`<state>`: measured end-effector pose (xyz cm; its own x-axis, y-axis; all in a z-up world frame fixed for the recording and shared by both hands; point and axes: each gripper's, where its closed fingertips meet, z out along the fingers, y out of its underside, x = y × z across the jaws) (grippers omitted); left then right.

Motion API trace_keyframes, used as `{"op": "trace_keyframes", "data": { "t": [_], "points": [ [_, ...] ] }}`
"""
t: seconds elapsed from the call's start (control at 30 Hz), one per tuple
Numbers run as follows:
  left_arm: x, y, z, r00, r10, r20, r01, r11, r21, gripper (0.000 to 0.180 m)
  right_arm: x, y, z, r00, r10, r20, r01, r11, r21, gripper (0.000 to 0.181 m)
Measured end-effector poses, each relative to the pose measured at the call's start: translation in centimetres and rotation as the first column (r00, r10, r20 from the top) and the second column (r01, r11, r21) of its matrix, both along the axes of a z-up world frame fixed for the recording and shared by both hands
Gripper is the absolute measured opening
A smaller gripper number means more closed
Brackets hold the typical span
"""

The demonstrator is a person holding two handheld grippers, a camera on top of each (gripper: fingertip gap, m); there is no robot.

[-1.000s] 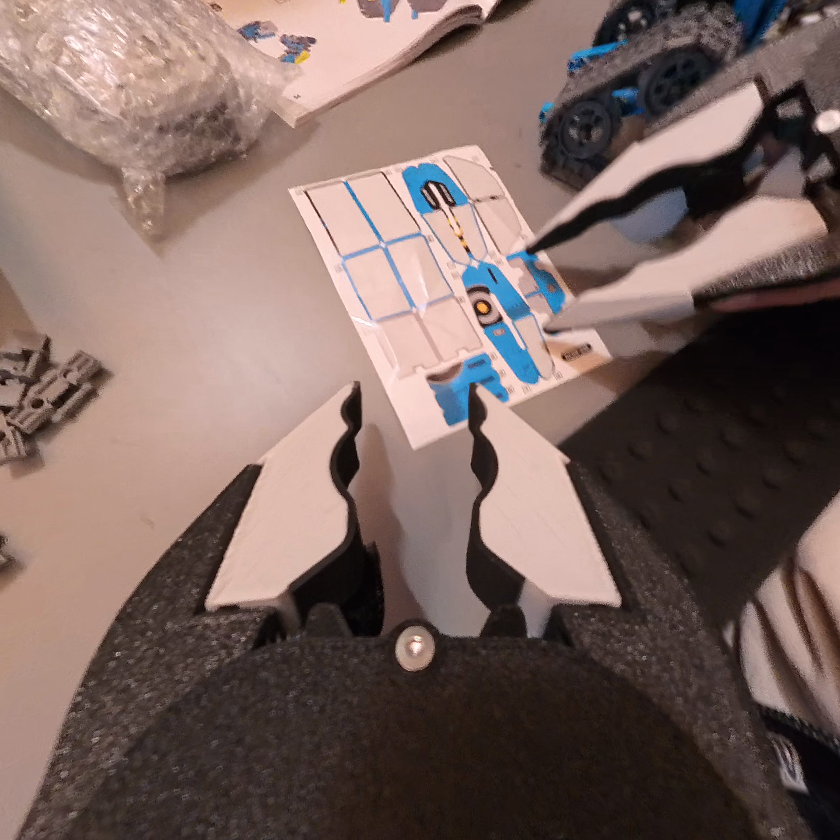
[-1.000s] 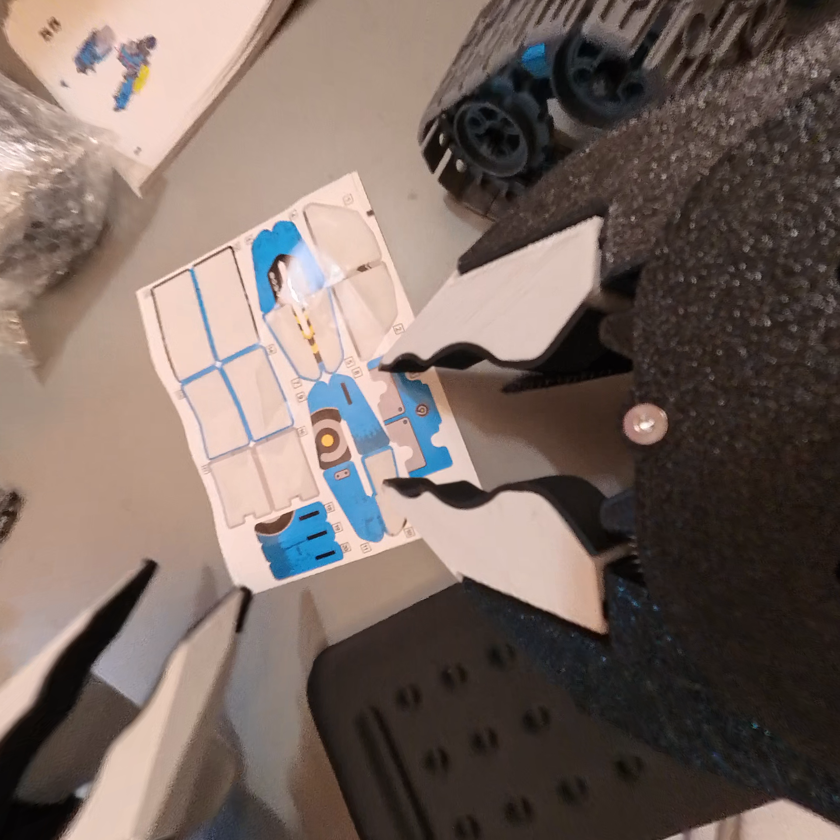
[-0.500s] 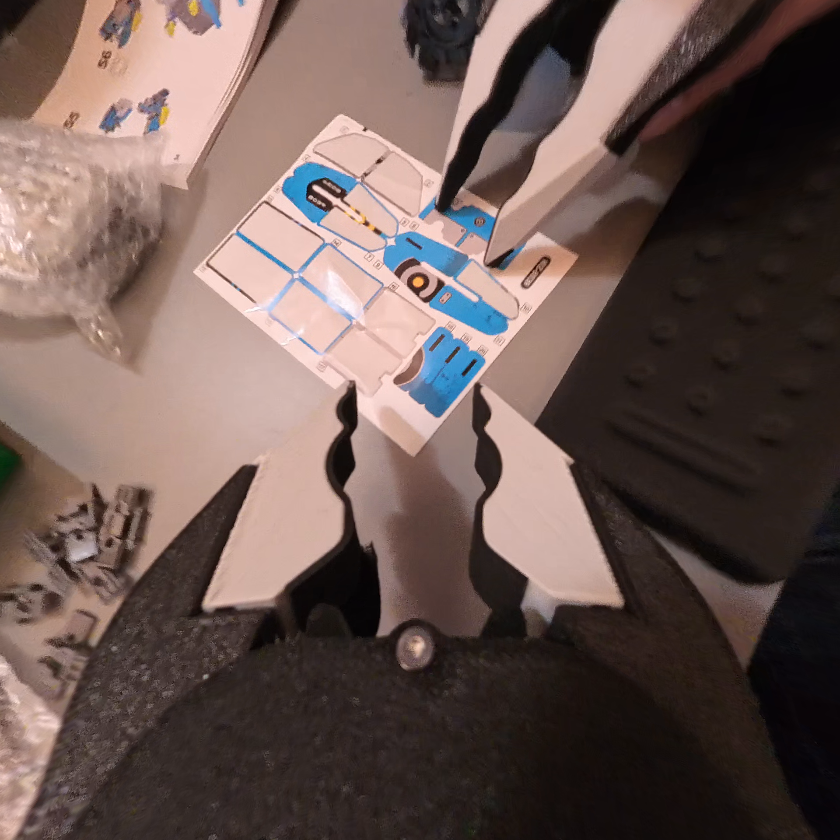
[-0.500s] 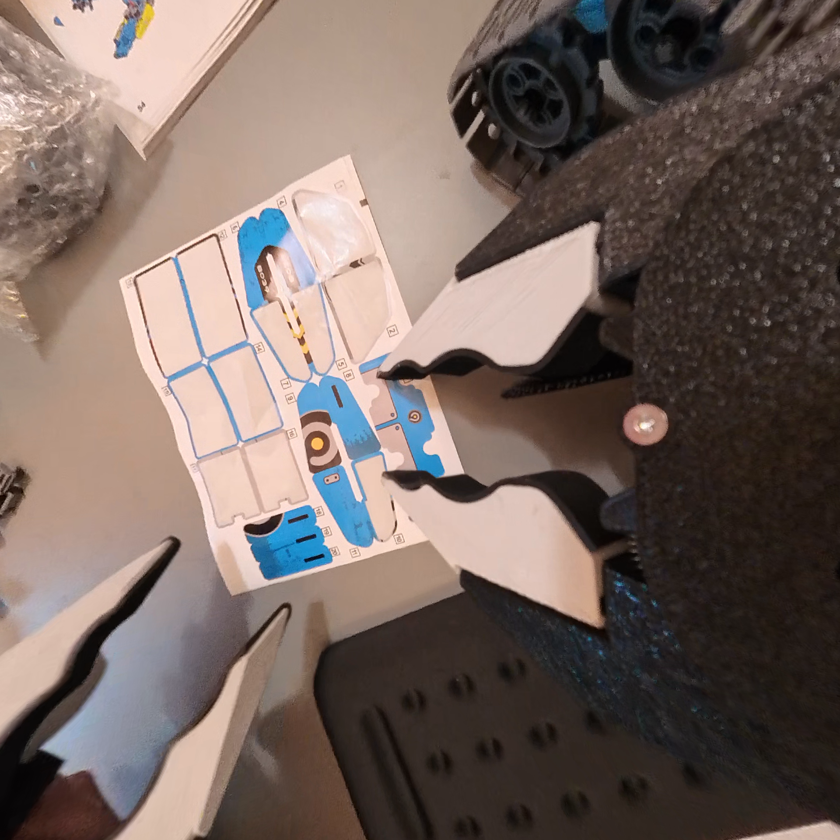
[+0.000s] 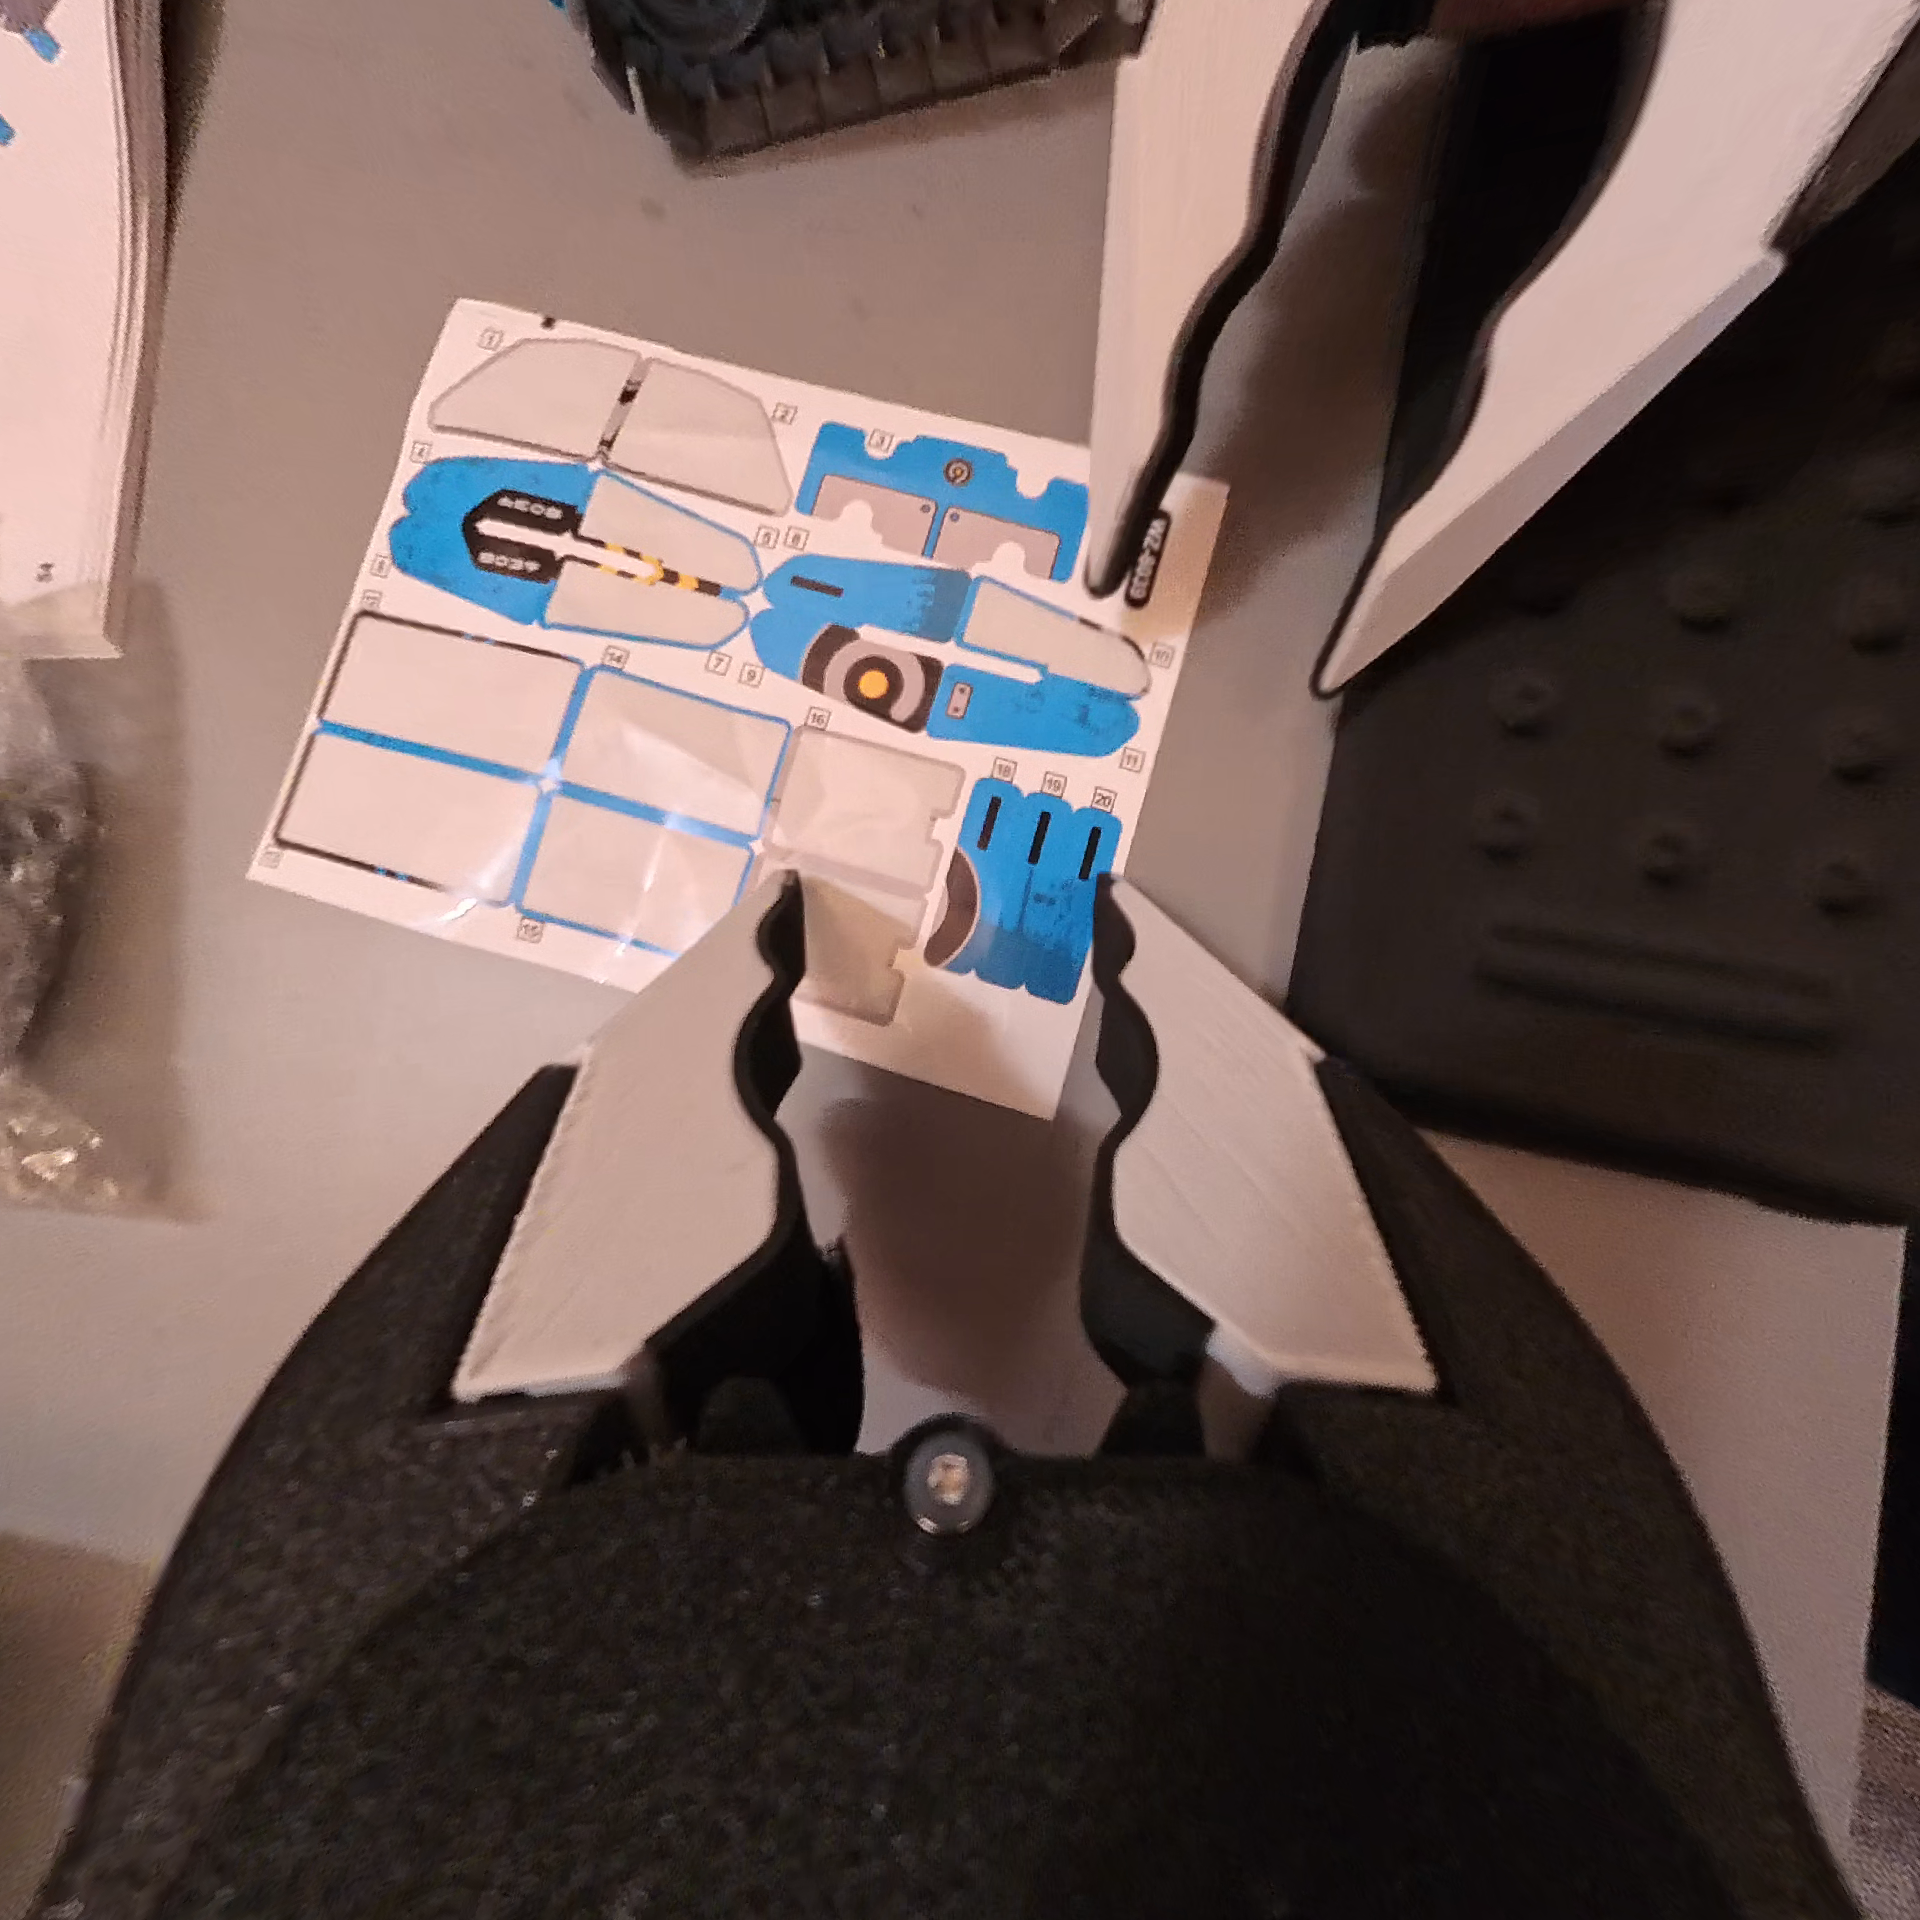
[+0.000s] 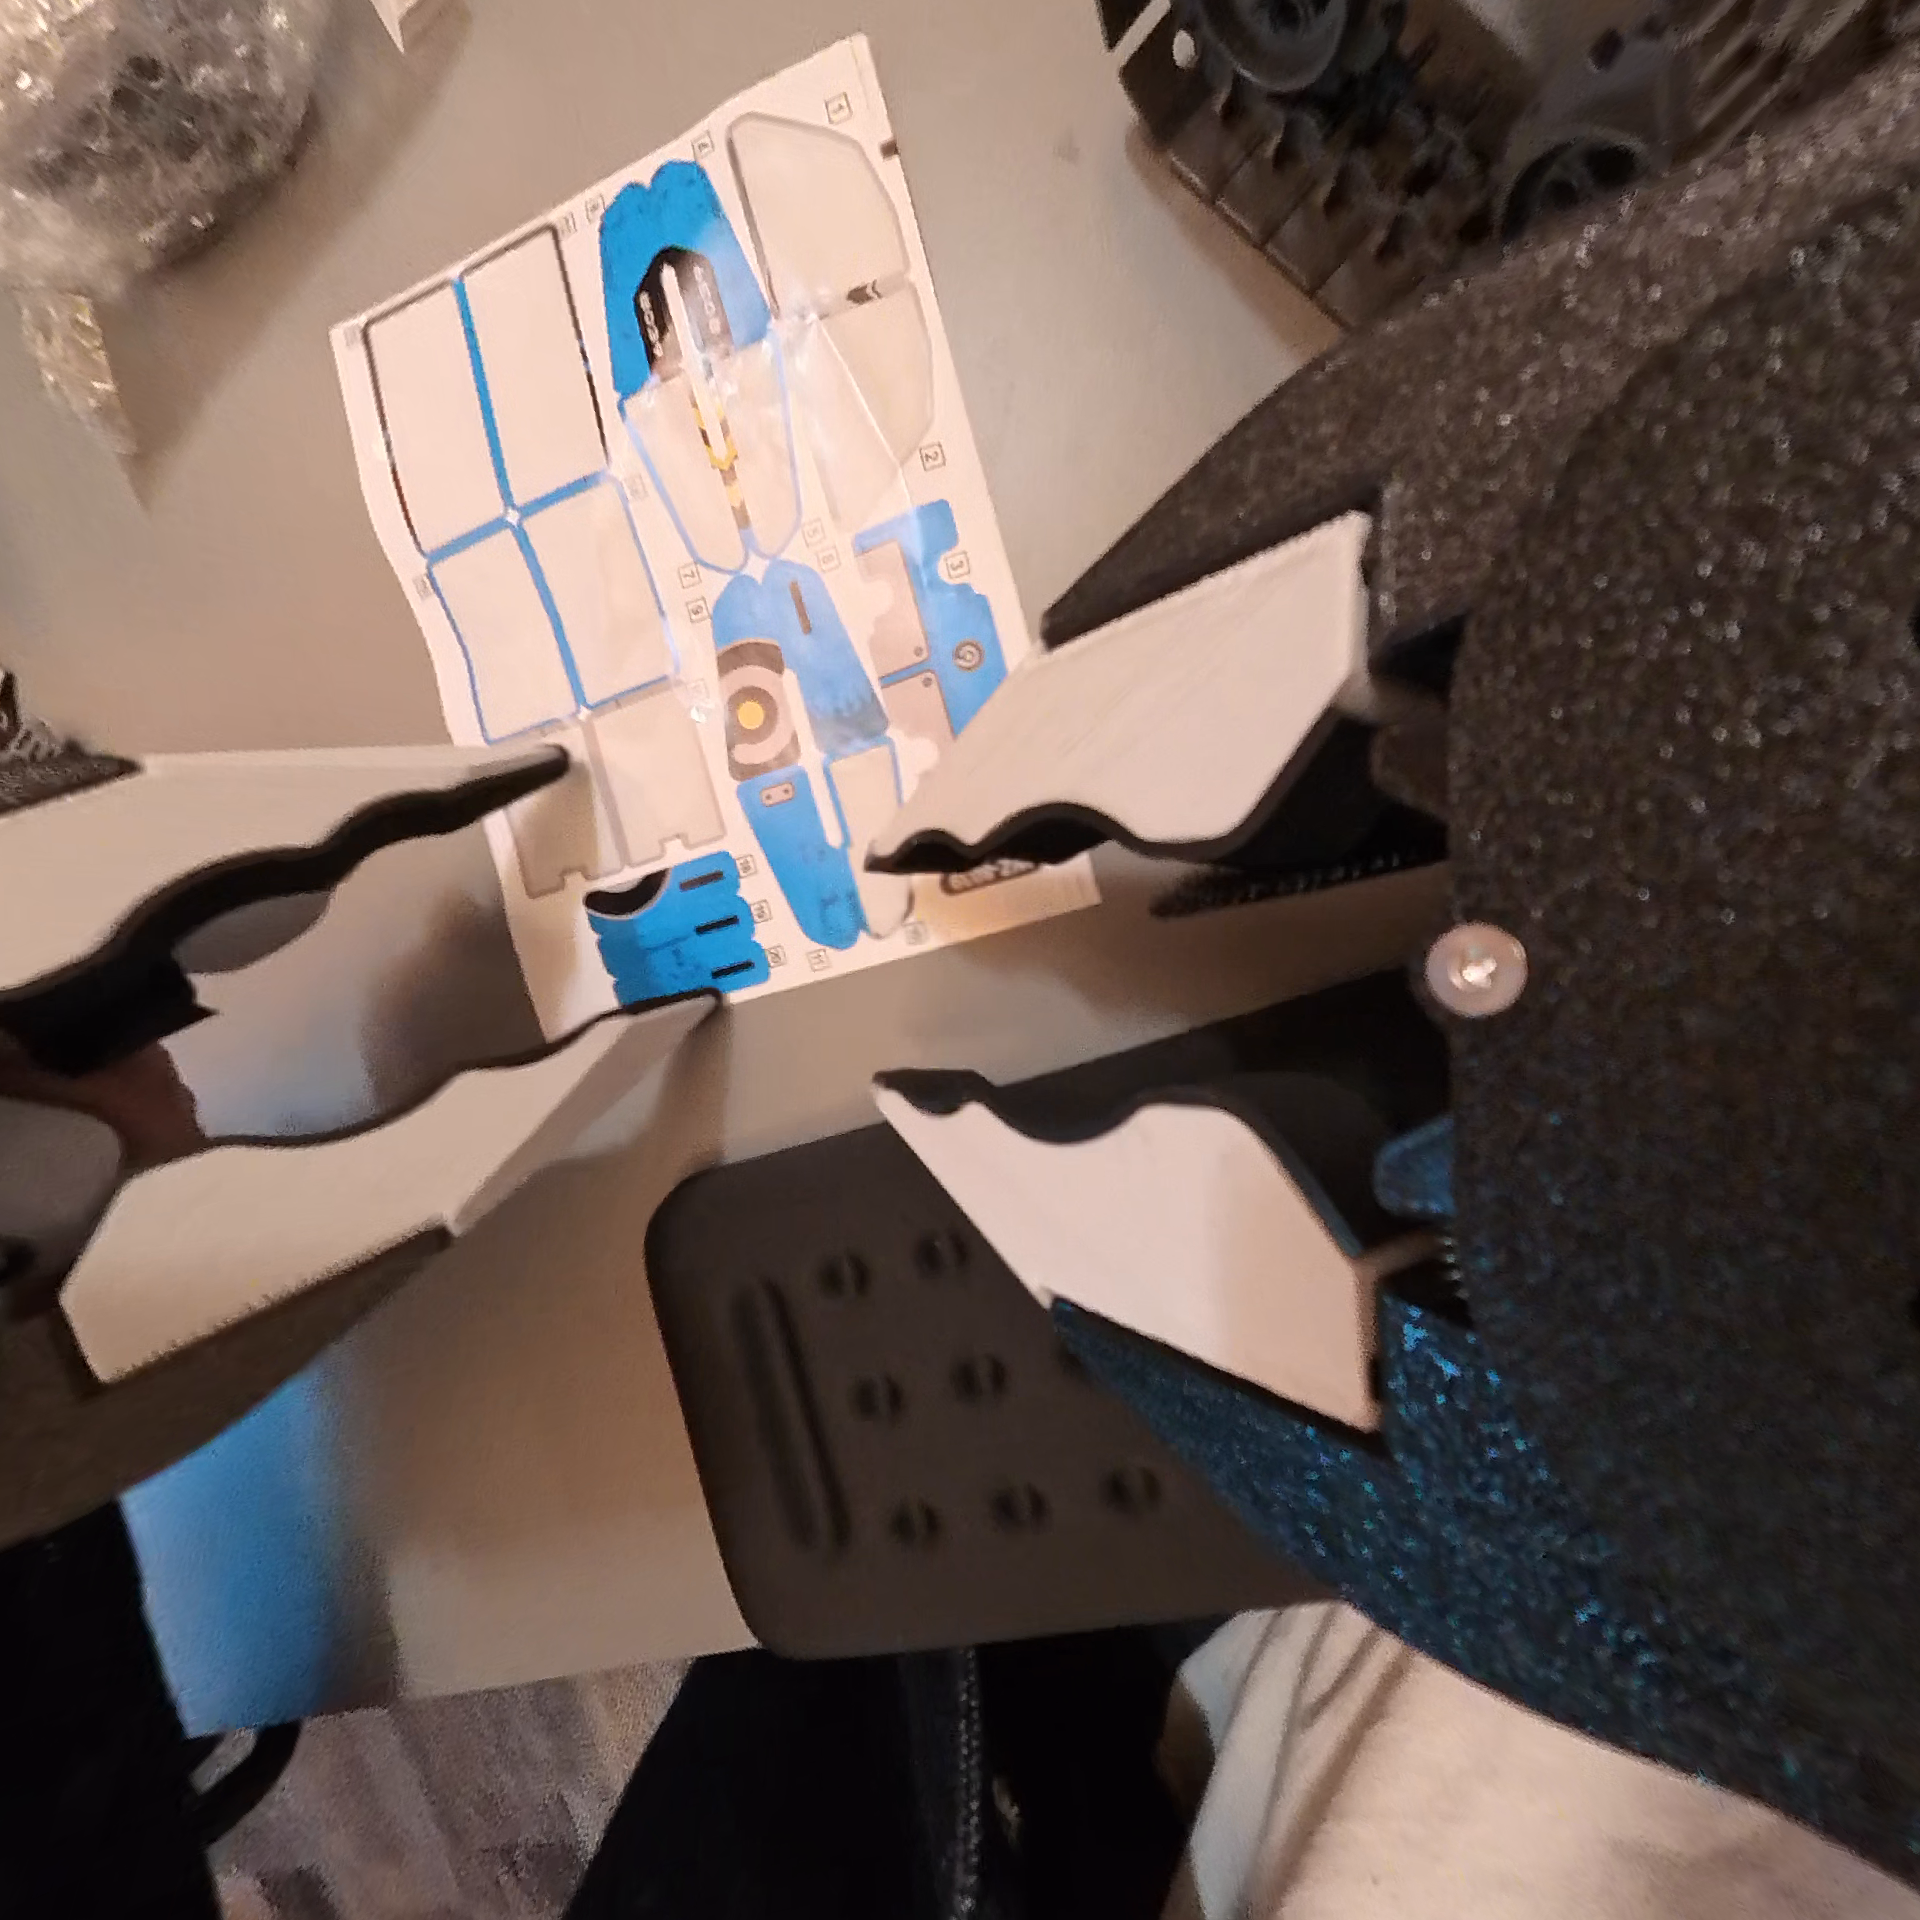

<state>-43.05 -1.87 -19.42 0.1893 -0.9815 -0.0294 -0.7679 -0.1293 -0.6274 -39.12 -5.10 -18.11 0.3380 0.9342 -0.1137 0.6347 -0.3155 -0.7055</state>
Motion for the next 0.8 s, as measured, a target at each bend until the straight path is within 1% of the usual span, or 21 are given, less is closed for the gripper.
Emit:
{"op": "trace_keyframes", "data": {
  "t": [0.07,0.1,0.13,0.17,0.23,0.33,0.37,0.43,0.5,0.53,0.6,0.63,0.7,0.8],
  "points": [
    [0.4,-0.1,0.0,1.000,0.016,0.006,-0.016,1.000,-0.002,0.054,0.3,1.5,0.2,0.998,-0.061,-0.007,0.061,0.998,0.033,0.036],
    [0.5,-0.4,0.0,1.000,0.022,0.010,-0.022,1.000,-0.013,0.051,0.4,2.1,0.3,0.997,-0.080,-0.015,0.080,0.996,0.045,0.036],
    [0.7,-0.7,-0.1,0.999,0.029,0.019,-0.028,0.999,-0.031,0.045,0.4,2.3,0.2,0.997,-0.080,-0.019,0.081,0.996,0.037,0.036],
    [0.8,-1.0,-0.1,0.999,0.039,0.029,-0.038,0.998,-0.045,0.043,0.3,2.4,0.0,0.997,-0.077,-0.014,0.077,0.997,0.019,0.039],
    [0.9,-1.2,-0.1,0.998,0.060,0.038,-0.058,0.997,-0.047,0.043,0.1,2.6,-0.6,0.997,-0.079,0.009,0.079,0.997,0.014,0.046],
    [0.7,-1.3,-0.1,0.994,0.103,0.029,-0.102,0.993,-0.052,0.043,-0.1,2.7,-1.3,0.997,-0.059,0.041,0.059,0.998,0.010,0.045],
    [0.6,-1.2,-0.1,0.991,0.129,0.026,-0.127,0.991,-0.051,0.043,-0.2,2.7,-1.4,0.998,-0.052,0.046,0.051,0.998,0.022,0.044],
    [-0.2,-0.6,0.1,0.971,0.237,0.031,-0.236,0.971,-0.043,0.045,-0.2,2.7,-1.5,0.998,-0.029,0.060,0.025,0.997,0.068,0.040],
    [-1.3,-0.5,0.6,0.931,0.360,0.064,-0.356,0.933,-0.056,0.048,-0.4,2.5,-1.5,0.998,-0.013,0.059,0.009,0.998,0.066,0.039],
    [-1.8,-0.6,1.0,0.904,0.418,0.092,-0.413,0.908,-0.065,0.049,-0.4,2.3,-1.5,0.998,-0.003,0.055,0.000,0.998,0.060,0.035],
    [-2.6,-1.5,1.9,0.842,0.514,0.163,-0.501,0.857,-0.120,0.050,-0.7,2.0,-1.5,0.998,0.023,0.050,-0.025,0.998,0.055,0.025],
    [-3.0,-2.0,2.1,0.805,0.563,0.190,-0.539,0.826,-0.163,0.050,-0.7,1.9,-1.5,0.998,0.026,0.053,-0.030,0.998,0.060,0.023],
    [-3.4,-3.0,2.3,0.745,0.630,0.218,-0.586,0.775,-0.237,0.055,-0.9,1.8,-1.4,0.998,0.039,0.056,-0.042,0.997,0.064,0.019],
    [-3.8,-3.8,2.6,0.661,0.705,0.257,-0.641,0.708,-0.295,0.055,-1.1,1.6,-1.3,0.997,0.058,0.057,-0.062,0.995,0.073,0.013]
  ]
}}
